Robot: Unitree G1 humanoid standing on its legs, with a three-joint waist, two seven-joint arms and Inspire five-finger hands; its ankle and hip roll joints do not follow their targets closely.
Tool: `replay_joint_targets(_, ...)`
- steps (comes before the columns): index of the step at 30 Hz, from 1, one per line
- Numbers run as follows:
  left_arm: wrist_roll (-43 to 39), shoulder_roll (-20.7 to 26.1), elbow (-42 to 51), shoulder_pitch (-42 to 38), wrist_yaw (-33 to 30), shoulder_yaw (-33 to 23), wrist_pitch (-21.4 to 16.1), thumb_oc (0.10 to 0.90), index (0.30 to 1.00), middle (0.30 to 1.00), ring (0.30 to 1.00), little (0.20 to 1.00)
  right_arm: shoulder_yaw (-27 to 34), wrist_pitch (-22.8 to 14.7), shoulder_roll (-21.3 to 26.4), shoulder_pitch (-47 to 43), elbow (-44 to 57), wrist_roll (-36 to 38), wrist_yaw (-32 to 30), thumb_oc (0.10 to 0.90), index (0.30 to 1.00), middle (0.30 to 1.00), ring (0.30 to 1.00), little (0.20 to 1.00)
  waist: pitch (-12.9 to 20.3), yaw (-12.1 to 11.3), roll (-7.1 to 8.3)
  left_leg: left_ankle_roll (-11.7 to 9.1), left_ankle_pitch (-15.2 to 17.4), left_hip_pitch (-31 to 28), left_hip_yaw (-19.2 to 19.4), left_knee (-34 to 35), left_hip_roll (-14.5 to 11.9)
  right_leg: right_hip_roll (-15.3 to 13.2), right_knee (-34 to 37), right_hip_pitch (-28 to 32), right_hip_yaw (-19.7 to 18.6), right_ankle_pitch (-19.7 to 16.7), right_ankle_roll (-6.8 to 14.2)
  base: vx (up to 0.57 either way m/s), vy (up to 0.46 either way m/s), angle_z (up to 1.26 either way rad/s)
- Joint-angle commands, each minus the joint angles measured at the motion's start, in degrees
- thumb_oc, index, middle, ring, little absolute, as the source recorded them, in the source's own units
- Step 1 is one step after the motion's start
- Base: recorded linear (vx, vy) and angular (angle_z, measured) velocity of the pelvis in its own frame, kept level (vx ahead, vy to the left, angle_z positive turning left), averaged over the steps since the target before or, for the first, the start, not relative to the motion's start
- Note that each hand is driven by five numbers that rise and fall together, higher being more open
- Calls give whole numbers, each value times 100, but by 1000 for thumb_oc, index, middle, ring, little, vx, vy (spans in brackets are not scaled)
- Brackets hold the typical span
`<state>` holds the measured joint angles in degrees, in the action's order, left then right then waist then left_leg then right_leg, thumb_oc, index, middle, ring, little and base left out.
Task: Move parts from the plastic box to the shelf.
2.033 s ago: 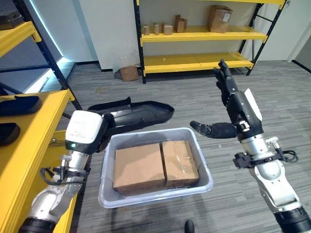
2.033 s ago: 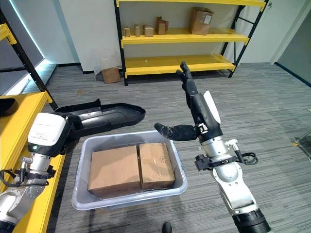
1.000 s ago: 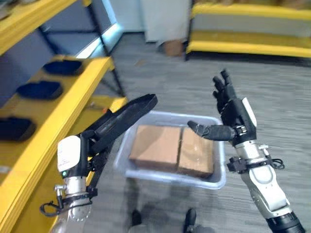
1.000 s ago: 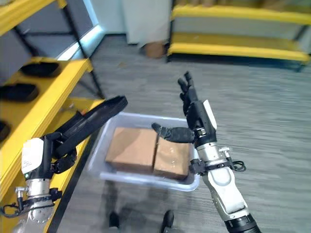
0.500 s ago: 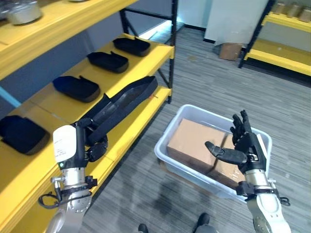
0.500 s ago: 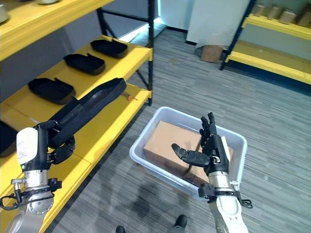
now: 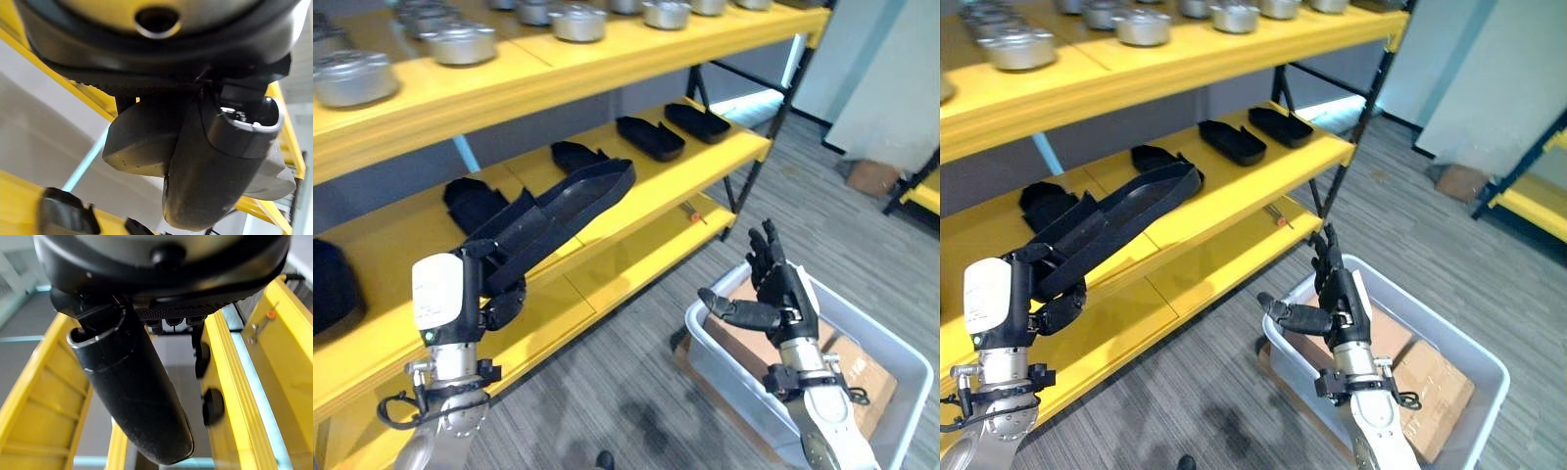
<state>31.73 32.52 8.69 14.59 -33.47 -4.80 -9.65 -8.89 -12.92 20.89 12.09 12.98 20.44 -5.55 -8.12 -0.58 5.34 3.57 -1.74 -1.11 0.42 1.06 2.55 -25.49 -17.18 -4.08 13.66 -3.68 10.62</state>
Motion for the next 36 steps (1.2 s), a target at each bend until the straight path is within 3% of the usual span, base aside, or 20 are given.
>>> replay_joint_targets(1,-174,279,815,-596,-331,-192,-470,400,300,300,300,300,222,-573,136,-525,542,90,49,900,1000,1000,1000,1000,160,238,-80,-163,310,-285,234,394,-223,1206,689,22,-425,-83,-170,20,87,34)
replay_joint_targets(2,-250,250,713,-617,-187,-104,-436,400,300,300,300,300,268,-578,208,-473,534,136,103,900,1000,1000,1000,1000,161,331,-82,-104,215,-250,63,394,-178,1839,378,-84,-625,370,-404,35,57,45)
replay_joint_targets(3,-269,223,685,-630,-118,-57,-422,400,300,300,300,300,301,-584,239,-444,543,139,119,900,1000,1000,1000,1000,188,379,-67,-89,206,-244,-29,394,-120,2091,300,-108,-733,538,-468,24,56,39)
replay_joint_targets(4,-269,221,686,-634,-116,-55,-421,400,300,300,300,300,305,-584,241,-444,545,140,120,900,1000,1000,1000,1000,196,382,-70,-92,183,-219,-33,394,-122,2093,304,-129,-726,517,-476,32,-20,79)
replay_joint_targets(5,-323,133,594,-639,19,74,-401,400,300,300,300,300,341,-636,264,-387,549,212,109,900,1000,1000,1000,1000,290,456,-22,-122,98,-108,-194,394,28,2644,757,-32,-1113,639,-663,9,-31,81)
replay_joint_targets(6,-325,133,598,-633,23,76,-400,400,300,300,300,300,342,-639,265,-379,550,214,109,900,1000,1000,1000,1000,300,460,-27,-126,100,-108,-201,394,22,2651,814,-4,-1106,615,-670,25,-22,94)
replay_joint_targets(12,-489,-41,767,7,108,-219,-539,400,300,300,300,300,338,-633,305,-275,585,305,161,900,1000,1000,1000,1000,420,254,-75,-220,26,-82,-296,391,15,2544,1758,502,-857,383,-679,24,-86,32)
replay_joint_targets(16,-685,-20,790,46,190,-296,-567,400,300,300,300,300,355,-665,467,-320,585,353,195,900,1000,1000,1000,1000,80,99,-79,-332,214,425,-457,-581,139,2412,1745,576,-571,390,-787,-76,-54,25)
replay_joint_targets(17,-762,-43,786,-33,203,-268,-552,400,300,300,300,300,429,-688,511,-346,589,331,162,900,1000,1000,1000,1000,12,148,-87,-403,353,577,-237,-927,85,2344,1712,582,-409,433,-801,-91,29,59)
replay_joint_targets(19,-896,-77,788,-161,197,-223,-579,400,300,300,300,300,482,-711,554,-427,567,319,28,900,1000,1000,1000,1000,-32,297,-59,-431,465,667,457,-1167,-399,2183,1700,524,-255,398,-810,-83,74,106)
replay_joint_targets(20,-918,-75,808,-164,173,-222,-607,400,300,300,300,300,482,-709,540,-424,567,321,-7,900,1000,1000,1000,1000,-35,311,-47,-457,490,622,551,-1145,-578,2129,1736,531,-249,371,-794,-36,123,130)
replay_joint_targets(21,-948,-79,803,-155,128,-230,-628,400,300,300,300,300,520,-731,550,-330,610,329,-13,900,1000,1000,1000,1000,8,301,-2,-570,398,513,537,-1039,-989,2034,1845,593,-256,325,-750,8,140,94)
replay_joint_targets(23,-1023,-80,762,-216,57,-189,-606,400,300,300,300,300,549,-732,601,-245,627,417,-21,900,1000,1000,1000,1000,66,357,-2,-738,-6,377,504,-740,-1595,1914,1809,589,-162,360,-719,54,232,33)
replay_joint_targets(24,-987,-91,722,-239,35,-179,-563,400,300,300,300,300,588,-733,641,-202,633,477,-31,900,1000,1000,1000,1000,130,407,-67,-865,-522,278,537,-431,-2060,1849,1772,583,-85,425,-659,60,220,5)
replay_joint_targets(25,-984,-97,721,-239,32,-174,-561,400,300,300,300,300,590,-732,648,-198,635,481,-30,900,1000,1000,1000,1000,135,415,-88,-887,-583,242,533,-339,-2083,1876,1761,578,-72,434,-673,102,378,2)
replay_joint_targets(26,-1014,-139,685,-280,19,-140,-559,400,300,300,300,300,630,-747,684,-207,619,485,-88,900,1000,1000,1000,1000,187,451,-211,-1041,-1102,184,594,-17,-2450,1792,1656,580,-10,522,-606,62,210,18)
replay_joint_targets(28,-1011,-143,660,-316,24,-113,-544,400,300,300,300,300,655,-749,695,-220,608,473,-125,900,1000,1000,1000,1000,213,480,-299,-1120,-1181,77,704,198,-2483,1776,1582,569,63,566,-590,63,250,36)
replay_joint_targets(30,-989,-136,674,-336,91,-82,-563,400,300,300,300,300,722,-773,647,-191,626,432,-161,900,1000,1000,1000,1000,298,492,-419,-1219,-993,14,805,379,-2427,1667,1527,601,112,572,-517,130,382,25)
replay_joint_targets(31,-986,-92,663,-374,143,-14,-573,400,300,300,300,300,700,-760,575,-215,645,425,-165,900,1000,1000,1000,1000,312,433,-445,-1172,-730,-1,746,362,-2214,1470,1500,680,125,496,-447,172,461,25)
replay_joint_targets(36,-1034,118,645,-436,201,28,-575,400,300,300,300,300,588,-667,436,-318,638,362,-128,900,1000,1000,1000,1000,278,313,-229,-890,-215,26,713,136,-1582,865,1495,842,161,87,-130,121,342,41)
